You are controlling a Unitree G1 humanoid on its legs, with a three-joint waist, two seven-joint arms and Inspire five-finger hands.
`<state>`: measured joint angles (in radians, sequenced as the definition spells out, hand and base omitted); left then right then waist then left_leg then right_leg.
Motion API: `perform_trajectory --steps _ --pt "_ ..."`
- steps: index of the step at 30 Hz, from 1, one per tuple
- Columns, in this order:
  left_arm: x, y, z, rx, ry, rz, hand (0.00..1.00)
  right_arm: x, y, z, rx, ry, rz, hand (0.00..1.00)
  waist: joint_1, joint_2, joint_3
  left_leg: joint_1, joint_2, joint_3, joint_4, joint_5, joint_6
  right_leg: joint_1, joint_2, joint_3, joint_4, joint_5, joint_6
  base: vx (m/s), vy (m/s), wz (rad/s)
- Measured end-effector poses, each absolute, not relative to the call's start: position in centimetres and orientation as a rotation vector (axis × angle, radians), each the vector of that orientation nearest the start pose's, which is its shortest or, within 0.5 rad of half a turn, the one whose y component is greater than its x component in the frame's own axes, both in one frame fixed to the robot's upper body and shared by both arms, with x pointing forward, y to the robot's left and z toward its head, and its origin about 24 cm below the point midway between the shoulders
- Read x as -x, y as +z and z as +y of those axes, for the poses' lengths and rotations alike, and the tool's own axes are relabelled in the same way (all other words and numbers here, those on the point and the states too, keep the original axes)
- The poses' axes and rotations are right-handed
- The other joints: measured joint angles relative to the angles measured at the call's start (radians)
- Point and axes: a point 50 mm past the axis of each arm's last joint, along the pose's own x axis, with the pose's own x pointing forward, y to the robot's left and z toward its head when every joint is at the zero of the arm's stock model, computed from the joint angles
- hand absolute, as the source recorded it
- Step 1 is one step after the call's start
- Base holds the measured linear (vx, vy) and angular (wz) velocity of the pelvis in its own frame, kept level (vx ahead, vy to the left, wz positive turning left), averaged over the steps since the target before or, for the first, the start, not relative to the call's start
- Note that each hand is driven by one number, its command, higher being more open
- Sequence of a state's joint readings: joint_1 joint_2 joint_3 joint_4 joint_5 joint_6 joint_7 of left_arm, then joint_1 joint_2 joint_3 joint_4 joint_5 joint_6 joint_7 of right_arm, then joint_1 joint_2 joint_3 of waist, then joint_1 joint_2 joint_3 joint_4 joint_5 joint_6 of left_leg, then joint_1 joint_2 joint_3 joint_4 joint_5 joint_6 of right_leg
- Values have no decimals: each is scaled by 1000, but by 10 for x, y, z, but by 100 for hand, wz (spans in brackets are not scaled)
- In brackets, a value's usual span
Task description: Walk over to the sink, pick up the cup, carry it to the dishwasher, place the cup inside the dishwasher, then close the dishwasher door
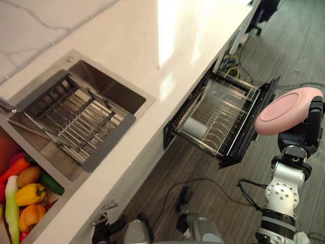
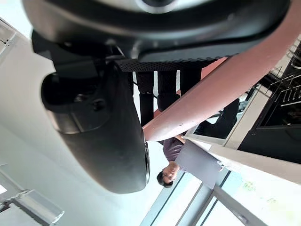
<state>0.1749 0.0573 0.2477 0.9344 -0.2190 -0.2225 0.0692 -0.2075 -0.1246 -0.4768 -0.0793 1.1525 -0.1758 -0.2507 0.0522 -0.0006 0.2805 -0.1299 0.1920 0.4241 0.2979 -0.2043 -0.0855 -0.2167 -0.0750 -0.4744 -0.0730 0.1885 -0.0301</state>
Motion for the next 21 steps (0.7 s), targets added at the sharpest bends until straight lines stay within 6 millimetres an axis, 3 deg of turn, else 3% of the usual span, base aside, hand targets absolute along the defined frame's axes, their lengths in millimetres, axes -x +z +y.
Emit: perform_trajectory --steps 4,9,15,21 --pt "-97 -143 222 196 513 817 100 -269 126 -282 -1130 -491 -527 0 13 4 41 -25 -4 -48 4 -3 -3 -12 4 2 -13 12 -4 92 94 0" --pt "-113 -137 226 201 508 757 100 -284 144 -291 -1098 -508 -536 0 16 -8 103 -49 -44 -78 -8 -4 10 -36 -29 10 -13 34 20 13 204 11" --pt "-134 -129 224 197 464 702 100 -313 165 -320 -1030 -625 -486 0 18 1 150 -128 -105 -121 18 -1 54 -84 -83 39 -13 77 54 -29 248 21" --pt "-151 -123 215 183 366 675 100 -328 191 -355 -931 -788 -429 0 28 42 186 -203 -142 -161 62 -1 89 -121 -125 60 -13 117 73 -37 225 19"
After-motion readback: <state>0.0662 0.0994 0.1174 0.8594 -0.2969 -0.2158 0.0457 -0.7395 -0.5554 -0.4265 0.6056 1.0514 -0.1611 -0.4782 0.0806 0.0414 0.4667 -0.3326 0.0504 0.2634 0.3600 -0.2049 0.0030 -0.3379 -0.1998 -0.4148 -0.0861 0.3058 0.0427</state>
